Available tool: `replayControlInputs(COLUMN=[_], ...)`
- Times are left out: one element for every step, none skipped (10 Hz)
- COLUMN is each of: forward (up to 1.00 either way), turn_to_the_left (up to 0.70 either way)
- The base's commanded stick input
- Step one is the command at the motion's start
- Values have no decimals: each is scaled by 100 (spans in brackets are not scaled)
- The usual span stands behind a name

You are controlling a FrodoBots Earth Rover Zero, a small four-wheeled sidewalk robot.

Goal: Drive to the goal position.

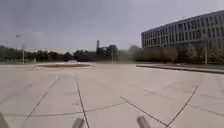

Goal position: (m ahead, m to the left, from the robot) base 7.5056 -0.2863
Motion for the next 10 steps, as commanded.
replayControlInputs(forward=[70,70,70,70,70,70,70,70,70,70], turn_to_the_left=[0,0,0,0,0,0,0,0,0,0])
